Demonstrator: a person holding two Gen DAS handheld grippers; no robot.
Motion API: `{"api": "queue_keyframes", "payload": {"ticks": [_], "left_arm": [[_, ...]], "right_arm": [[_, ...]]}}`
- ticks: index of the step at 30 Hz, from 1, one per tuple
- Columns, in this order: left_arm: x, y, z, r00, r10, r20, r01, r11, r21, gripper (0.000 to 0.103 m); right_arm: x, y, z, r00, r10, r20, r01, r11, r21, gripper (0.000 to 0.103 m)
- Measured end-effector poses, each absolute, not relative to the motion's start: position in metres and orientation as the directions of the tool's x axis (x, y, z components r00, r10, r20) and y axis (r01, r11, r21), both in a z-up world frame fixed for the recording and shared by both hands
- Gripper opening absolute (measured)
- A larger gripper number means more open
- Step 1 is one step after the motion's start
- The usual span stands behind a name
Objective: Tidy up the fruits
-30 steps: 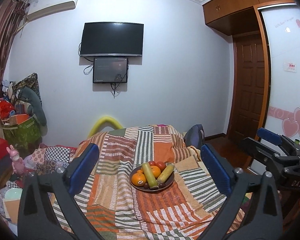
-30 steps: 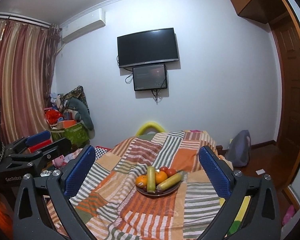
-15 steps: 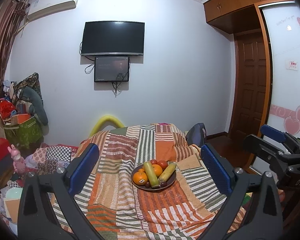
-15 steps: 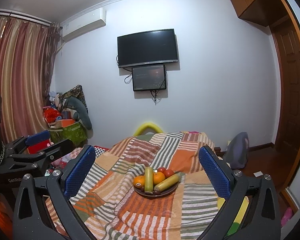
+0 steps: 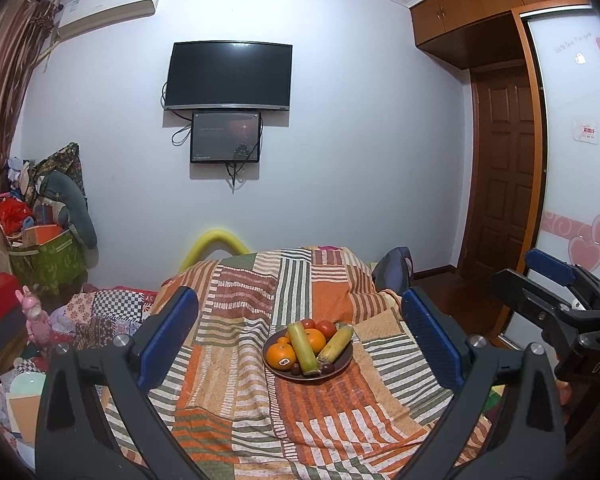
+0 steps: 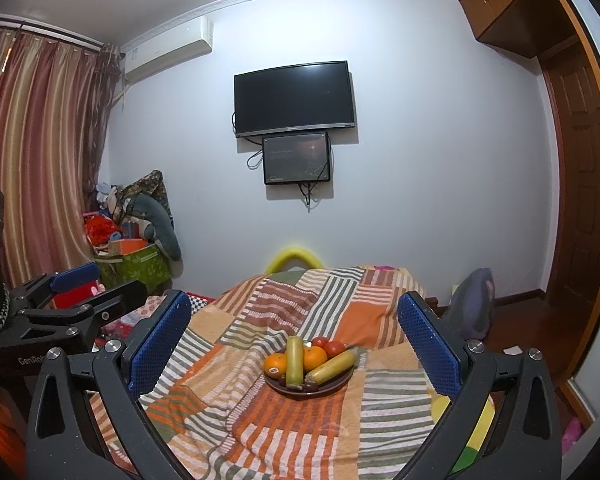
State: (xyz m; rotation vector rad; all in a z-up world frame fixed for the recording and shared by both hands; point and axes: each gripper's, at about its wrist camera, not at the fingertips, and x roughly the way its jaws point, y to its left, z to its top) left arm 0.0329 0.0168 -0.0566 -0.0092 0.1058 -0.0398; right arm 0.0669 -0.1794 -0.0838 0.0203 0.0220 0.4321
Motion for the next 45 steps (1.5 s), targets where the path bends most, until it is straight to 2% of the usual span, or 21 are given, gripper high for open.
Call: {"api": "queue_keyframes", "payload": {"ticks": [45], "left_arm": [[0.0294,0.0121,-0.055,0.993,-0.052,-0.104,0.051,0.999,-0.013,0.103]], "right_arm": [[0.0686,-0.1837,-0.0841,0.916,0.401,-0.026,-0.4,0.916,0.026,0.103]]}}
